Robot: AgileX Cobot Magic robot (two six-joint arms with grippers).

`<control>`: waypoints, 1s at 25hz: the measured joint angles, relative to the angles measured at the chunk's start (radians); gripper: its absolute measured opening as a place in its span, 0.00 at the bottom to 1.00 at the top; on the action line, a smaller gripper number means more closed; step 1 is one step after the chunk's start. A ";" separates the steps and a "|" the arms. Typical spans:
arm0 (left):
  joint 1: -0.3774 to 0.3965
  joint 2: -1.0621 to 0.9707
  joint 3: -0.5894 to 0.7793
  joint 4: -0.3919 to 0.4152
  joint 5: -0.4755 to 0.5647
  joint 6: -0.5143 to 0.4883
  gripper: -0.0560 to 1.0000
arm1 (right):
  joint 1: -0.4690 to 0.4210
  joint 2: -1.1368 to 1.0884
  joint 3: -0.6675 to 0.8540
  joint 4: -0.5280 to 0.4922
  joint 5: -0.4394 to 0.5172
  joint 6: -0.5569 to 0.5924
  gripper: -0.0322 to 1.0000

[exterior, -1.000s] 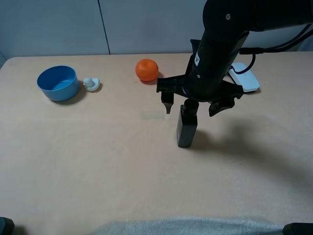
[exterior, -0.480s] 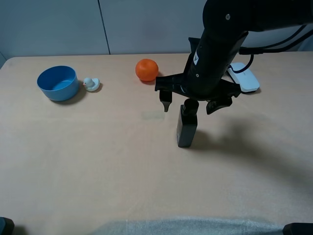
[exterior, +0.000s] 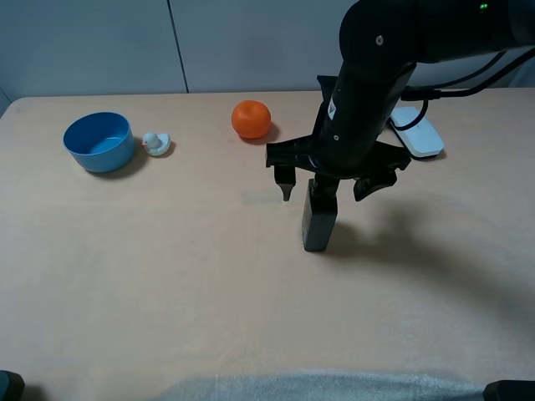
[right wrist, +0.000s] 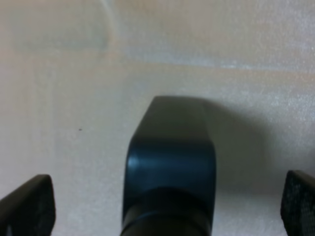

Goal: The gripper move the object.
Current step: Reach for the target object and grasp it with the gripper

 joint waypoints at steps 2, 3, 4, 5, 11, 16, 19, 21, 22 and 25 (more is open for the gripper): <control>0.000 0.000 0.000 0.000 0.000 0.000 0.83 | 0.000 0.001 0.000 0.000 0.000 0.000 0.70; 0.000 0.000 0.000 0.000 0.000 0.000 0.83 | 0.000 0.001 0.000 0.000 0.000 -0.001 0.70; 0.000 0.000 0.000 0.000 0.000 0.000 0.83 | 0.000 0.001 0.000 0.000 0.000 -0.002 0.70; 0.000 0.000 0.000 0.000 0.000 0.000 0.83 | 0.000 0.001 0.000 -0.001 0.000 -0.002 0.70; 0.000 0.000 0.000 0.000 0.000 0.000 0.83 | 0.000 0.001 0.000 -0.005 0.000 -0.003 0.70; 0.000 0.000 0.000 0.000 0.000 0.000 0.83 | 0.000 0.001 0.000 -0.007 0.000 -0.003 0.70; 0.000 0.000 0.000 0.000 0.000 0.000 0.83 | 0.000 0.010 0.000 -0.012 0.001 -0.003 0.70; 0.000 0.000 0.000 0.000 0.000 0.000 0.83 | 0.000 0.026 0.000 -0.014 0.005 -0.004 0.70; 0.000 0.000 0.000 0.000 0.000 0.000 0.83 | 0.000 0.034 0.000 -0.015 0.007 -0.007 0.70; 0.000 0.000 0.000 0.000 0.000 0.000 0.83 | 0.000 0.047 0.000 -0.015 0.006 -0.023 0.70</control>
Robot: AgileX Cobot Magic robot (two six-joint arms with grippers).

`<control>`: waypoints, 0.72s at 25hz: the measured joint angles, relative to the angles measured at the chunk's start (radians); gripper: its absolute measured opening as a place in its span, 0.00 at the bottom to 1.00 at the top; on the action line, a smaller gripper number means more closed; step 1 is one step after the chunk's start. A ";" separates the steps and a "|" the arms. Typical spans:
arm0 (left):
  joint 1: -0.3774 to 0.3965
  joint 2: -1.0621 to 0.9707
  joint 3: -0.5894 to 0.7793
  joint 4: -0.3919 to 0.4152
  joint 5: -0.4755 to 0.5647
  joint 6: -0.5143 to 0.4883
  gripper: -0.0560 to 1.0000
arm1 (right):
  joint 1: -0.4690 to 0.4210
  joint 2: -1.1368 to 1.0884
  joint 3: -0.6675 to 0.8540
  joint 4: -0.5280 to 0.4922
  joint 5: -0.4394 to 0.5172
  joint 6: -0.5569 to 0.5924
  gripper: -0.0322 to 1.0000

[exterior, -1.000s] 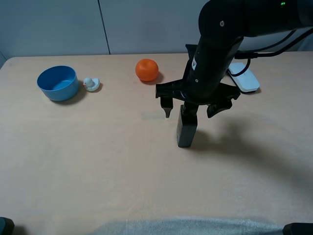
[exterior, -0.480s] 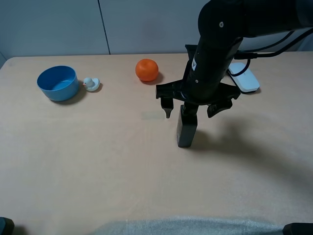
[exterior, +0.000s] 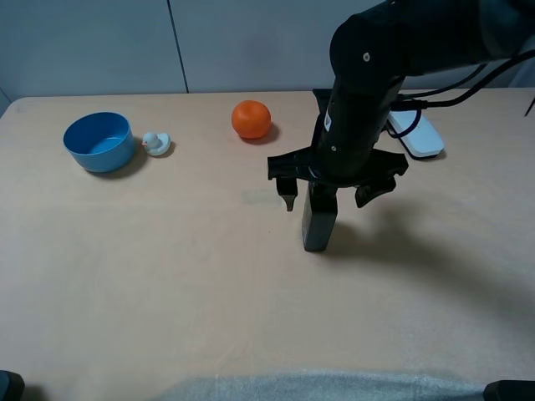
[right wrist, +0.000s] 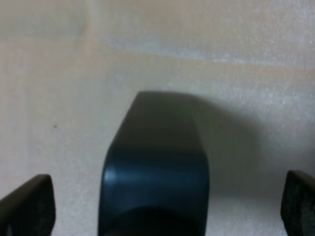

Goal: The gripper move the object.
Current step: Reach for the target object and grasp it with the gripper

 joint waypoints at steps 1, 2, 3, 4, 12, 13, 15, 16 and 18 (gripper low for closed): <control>0.000 0.000 0.000 0.000 0.000 0.000 0.83 | 0.000 0.002 0.000 0.000 0.000 -0.002 0.70; 0.000 0.000 0.000 0.000 0.000 0.000 0.83 | 0.000 0.006 0.000 0.001 0.000 -0.002 0.70; 0.000 0.000 0.000 0.000 0.000 0.000 0.83 | 0.000 0.013 0.000 0.001 0.000 -0.003 0.70; 0.000 0.000 0.000 0.000 0.000 0.000 0.83 | 0.000 0.018 0.000 0.001 -0.001 -0.005 0.70; 0.000 0.000 0.000 0.000 0.000 0.000 0.83 | 0.000 0.026 0.000 0.004 -0.011 -0.006 0.70; 0.000 0.000 0.000 0.000 0.000 0.000 0.83 | 0.000 0.026 0.000 0.004 -0.011 -0.006 0.70; 0.000 0.000 0.000 0.000 0.000 0.000 0.83 | 0.000 0.026 0.000 0.005 -0.014 -0.006 0.70; 0.000 0.000 0.000 0.000 0.000 0.000 0.83 | 0.000 0.026 0.000 0.005 -0.014 -0.006 0.70; 0.000 0.000 0.000 0.000 0.000 0.000 0.83 | 0.000 0.026 0.000 0.005 -0.014 -0.006 0.70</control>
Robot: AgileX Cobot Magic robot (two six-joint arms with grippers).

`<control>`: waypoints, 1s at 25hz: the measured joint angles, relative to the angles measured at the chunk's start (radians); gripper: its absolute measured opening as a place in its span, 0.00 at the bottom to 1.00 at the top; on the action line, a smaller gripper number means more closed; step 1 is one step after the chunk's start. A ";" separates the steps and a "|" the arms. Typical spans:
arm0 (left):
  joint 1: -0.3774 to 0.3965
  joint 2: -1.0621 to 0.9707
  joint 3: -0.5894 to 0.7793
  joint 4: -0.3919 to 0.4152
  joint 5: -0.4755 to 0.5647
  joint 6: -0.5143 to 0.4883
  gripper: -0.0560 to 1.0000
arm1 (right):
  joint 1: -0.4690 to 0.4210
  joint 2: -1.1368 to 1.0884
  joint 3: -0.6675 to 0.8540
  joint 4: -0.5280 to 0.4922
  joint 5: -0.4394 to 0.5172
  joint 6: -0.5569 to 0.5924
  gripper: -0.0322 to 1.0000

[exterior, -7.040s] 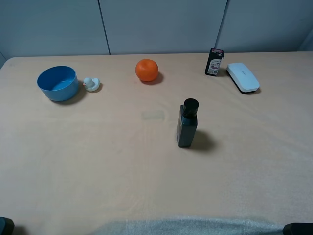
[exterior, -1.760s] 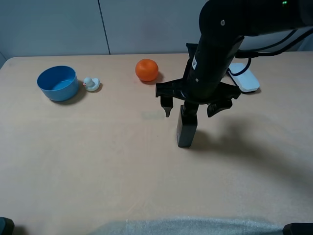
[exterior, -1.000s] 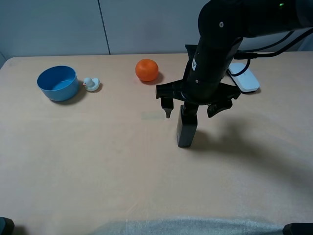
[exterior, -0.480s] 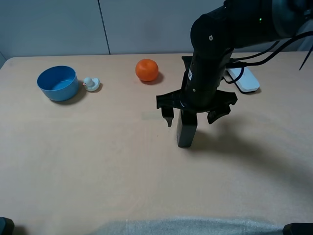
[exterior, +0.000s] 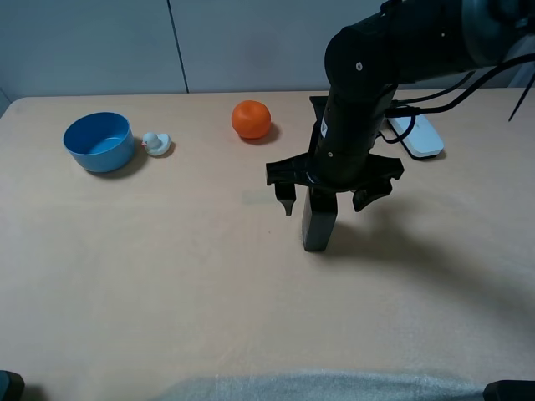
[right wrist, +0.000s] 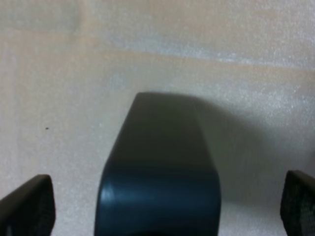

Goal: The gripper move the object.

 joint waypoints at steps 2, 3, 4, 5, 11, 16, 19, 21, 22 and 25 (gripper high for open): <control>0.000 0.000 0.000 0.000 0.000 0.000 0.83 | 0.000 0.000 0.000 0.000 0.001 0.000 0.70; 0.000 0.000 0.000 0.000 0.000 0.000 0.83 | 0.000 0.000 0.000 0.000 0.004 -0.001 0.70; 0.000 0.000 0.000 0.000 0.000 0.000 0.83 | 0.000 0.000 0.000 0.000 0.004 -0.002 0.70; 0.000 0.000 0.000 0.000 0.000 0.000 0.83 | 0.000 0.000 0.000 0.000 0.004 -0.004 0.70; 0.000 0.000 0.000 0.000 0.000 0.000 0.83 | 0.000 0.001 0.000 0.000 0.004 -0.022 0.62; 0.000 0.000 0.000 0.000 0.000 0.000 0.83 | 0.000 0.001 0.000 0.000 0.005 -0.023 0.56; 0.000 0.000 0.000 0.000 0.000 0.000 0.83 | 0.000 0.001 0.000 0.000 0.005 -0.026 0.45; 0.000 0.000 0.000 0.000 0.000 0.000 0.83 | 0.000 0.001 0.000 0.002 0.004 -0.032 0.38; 0.000 0.000 0.000 0.000 0.000 0.000 0.83 | 0.000 0.001 0.000 0.003 0.003 -0.040 0.35; 0.000 0.000 0.000 0.000 0.000 0.000 0.83 | 0.000 0.001 0.000 0.003 -0.001 -0.056 0.33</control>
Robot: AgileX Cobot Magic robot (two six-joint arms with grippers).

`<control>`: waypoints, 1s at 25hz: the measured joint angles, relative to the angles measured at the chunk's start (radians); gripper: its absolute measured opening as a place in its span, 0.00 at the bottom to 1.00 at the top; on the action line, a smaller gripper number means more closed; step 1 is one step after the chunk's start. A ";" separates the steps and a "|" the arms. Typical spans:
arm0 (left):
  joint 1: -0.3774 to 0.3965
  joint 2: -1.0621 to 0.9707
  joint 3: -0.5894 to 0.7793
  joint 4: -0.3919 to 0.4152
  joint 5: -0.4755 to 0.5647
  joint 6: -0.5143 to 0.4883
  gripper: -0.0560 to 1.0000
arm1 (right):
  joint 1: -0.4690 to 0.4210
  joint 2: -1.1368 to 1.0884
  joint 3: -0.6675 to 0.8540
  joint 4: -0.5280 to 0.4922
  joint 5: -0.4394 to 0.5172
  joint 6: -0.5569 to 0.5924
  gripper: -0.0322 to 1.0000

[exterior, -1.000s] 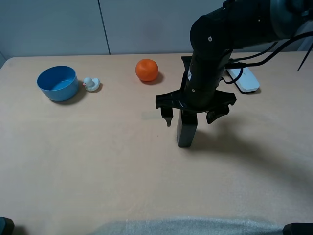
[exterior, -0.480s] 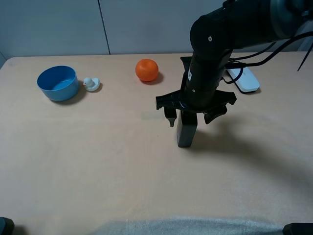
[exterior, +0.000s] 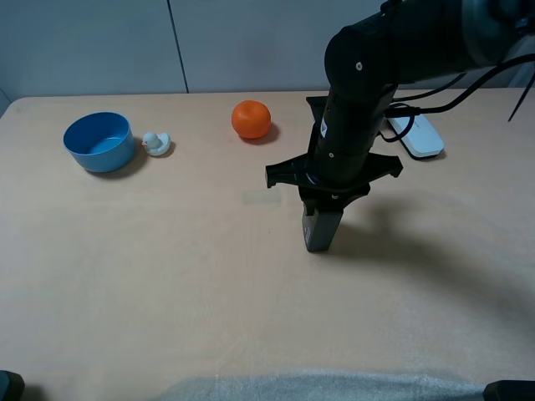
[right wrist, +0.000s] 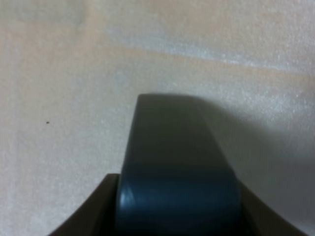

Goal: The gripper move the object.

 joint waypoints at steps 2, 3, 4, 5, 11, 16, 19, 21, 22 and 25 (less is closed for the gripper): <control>0.000 0.000 0.000 0.000 0.000 0.000 0.83 | 0.000 0.000 0.000 0.000 -0.001 0.000 0.32; 0.000 0.000 0.000 0.000 0.000 0.000 0.83 | 0.000 0.000 0.000 0.000 -0.001 0.000 0.32; 0.000 0.000 0.000 0.000 0.000 0.000 0.83 | 0.000 0.000 0.000 0.000 -0.001 -0.001 0.32; 0.000 0.000 0.000 0.000 0.000 0.000 0.83 | 0.000 0.000 0.000 0.000 -0.001 -0.002 0.32; 0.000 0.000 0.000 0.000 0.000 0.000 0.83 | 0.000 0.000 0.000 0.000 -0.002 -0.005 0.32; 0.000 0.000 0.000 0.000 0.000 0.000 0.83 | 0.000 0.000 0.000 0.000 -0.003 -0.019 0.32; 0.000 0.000 0.000 0.000 0.000 0.000 0.83 | 0.000 0.000 0.000 0.000 -0.007 -0.027 0.32; 0.000 0.000 0.000 0.000 0.000 0.000 0.83 | 0.000 0.000 0.000 0.000 -0.009 -0.040 0.32; 0.000 0.000 0.000 0.000 0.000 0.000 0.83 | 0.000 0.000 0.000 0.000 -0.010 -0.045 0.32; 0.000 0.000 0.000 0.000 0.000 0.000 0.83 | 0.000 0.000 0.000 -0.002 -0.015 -0.049 0.32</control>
